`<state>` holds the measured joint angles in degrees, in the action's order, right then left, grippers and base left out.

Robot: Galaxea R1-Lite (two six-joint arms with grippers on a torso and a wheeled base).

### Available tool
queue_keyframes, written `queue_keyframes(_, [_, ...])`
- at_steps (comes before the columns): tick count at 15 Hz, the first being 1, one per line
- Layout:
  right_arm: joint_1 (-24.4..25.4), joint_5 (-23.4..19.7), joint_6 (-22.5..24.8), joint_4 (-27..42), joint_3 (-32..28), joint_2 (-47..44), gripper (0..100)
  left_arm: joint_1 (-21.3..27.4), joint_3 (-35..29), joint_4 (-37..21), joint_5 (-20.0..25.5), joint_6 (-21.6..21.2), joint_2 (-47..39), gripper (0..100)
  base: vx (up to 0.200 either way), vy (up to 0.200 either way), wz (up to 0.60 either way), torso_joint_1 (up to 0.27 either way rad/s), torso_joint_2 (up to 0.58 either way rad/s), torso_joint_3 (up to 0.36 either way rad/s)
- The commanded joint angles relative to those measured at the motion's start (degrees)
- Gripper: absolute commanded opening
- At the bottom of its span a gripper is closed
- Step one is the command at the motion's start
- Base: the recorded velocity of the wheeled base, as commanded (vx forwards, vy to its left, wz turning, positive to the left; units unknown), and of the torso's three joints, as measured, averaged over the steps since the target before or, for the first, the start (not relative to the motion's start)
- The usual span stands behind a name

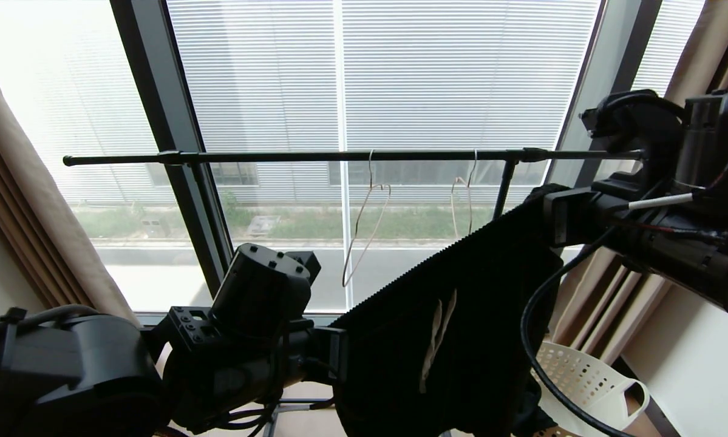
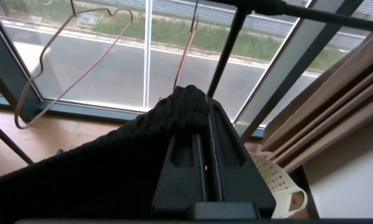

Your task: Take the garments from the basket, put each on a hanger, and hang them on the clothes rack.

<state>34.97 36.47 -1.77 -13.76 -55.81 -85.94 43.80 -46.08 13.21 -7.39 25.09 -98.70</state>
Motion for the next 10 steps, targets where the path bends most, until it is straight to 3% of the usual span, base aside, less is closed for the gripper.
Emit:
queue_keyframes(1, [-0.1, -0.3, 0.4, -0.5, 5.4, 2.4, 0, -1.9, -2.9, 0.0, -0.1, -0.2, 0.3, 0, 0.0, 0.0, 0.0, 0.0, 0.0, 0.0])
queue_keyframes(6, [1.2, -0.5, 1.2, -2.8, 12.1, 2.3, 0, -5.0, -9.2, -4.8, 0.0, -2.1, -0.2, 0, 0.0, 0.0, 0.0, 0.0, 0.0, 0.0])
queue_keyframes(10, [3.3, -2.3, 1.2, -2.8, 12.4, 2.1, 0, -7.2, -9.2, -5.9, 0.3, -4.5, 0.1, 0, 0.0, 0.0, 0.0, 0.0, 0.0, 0.0])
